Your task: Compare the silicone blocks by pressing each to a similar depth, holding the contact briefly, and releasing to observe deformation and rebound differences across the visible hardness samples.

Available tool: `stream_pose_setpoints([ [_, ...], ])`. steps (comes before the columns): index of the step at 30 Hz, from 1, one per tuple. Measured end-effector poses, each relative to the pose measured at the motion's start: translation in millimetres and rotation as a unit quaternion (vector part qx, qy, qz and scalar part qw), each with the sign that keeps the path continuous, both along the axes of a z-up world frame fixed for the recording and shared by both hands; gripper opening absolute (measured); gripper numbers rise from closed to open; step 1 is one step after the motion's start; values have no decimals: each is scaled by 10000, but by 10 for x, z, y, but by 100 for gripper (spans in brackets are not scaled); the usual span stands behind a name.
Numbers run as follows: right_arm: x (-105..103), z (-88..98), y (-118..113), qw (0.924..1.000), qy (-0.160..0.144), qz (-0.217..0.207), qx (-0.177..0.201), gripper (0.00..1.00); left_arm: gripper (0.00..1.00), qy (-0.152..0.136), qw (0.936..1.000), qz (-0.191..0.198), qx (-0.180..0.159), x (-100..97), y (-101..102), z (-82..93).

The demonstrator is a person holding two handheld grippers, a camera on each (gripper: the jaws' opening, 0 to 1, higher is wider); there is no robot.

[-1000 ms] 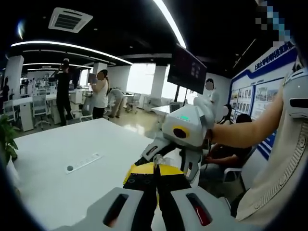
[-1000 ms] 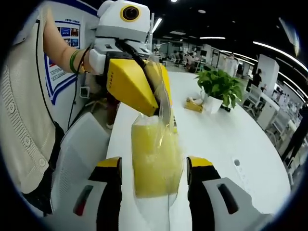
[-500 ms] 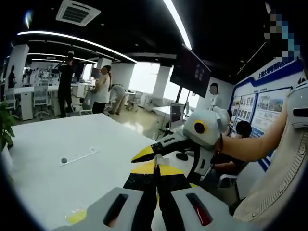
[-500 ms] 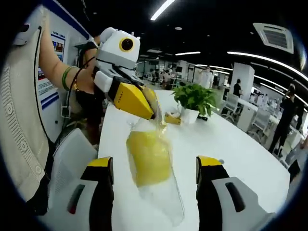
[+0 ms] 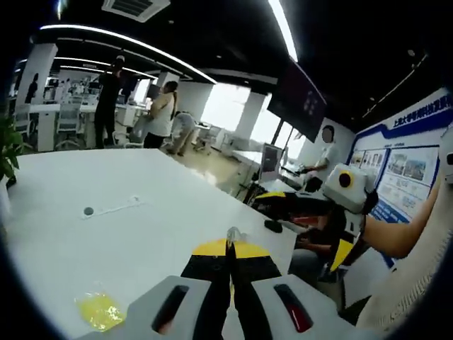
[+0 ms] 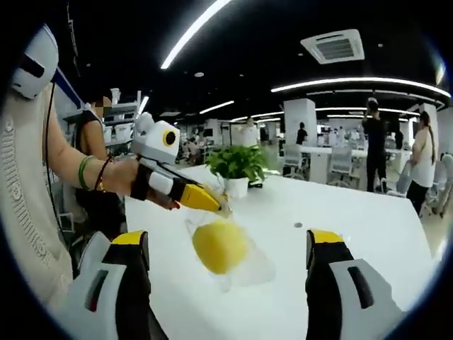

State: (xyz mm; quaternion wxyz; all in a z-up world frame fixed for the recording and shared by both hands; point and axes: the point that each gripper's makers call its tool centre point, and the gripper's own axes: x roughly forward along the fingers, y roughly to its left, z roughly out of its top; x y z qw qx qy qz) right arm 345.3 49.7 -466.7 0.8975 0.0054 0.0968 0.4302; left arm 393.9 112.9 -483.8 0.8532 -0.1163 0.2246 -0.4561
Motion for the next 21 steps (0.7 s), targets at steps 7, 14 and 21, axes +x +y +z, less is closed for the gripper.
stream_pose_setpoints([
  [7,-79,-188,-251,9968,440,-565,355,83,0,520,9979,265,-273,225,-175,-481],
  [14,-32,-358,-361,9923,675,-900,518,80,0,1325,9861,515,-858,463,-363,-896],
  [21,40,-521,-438,9887,908,-1122,400,78,0,2010,9607,1271,-1431,755,-251,-1346],
])
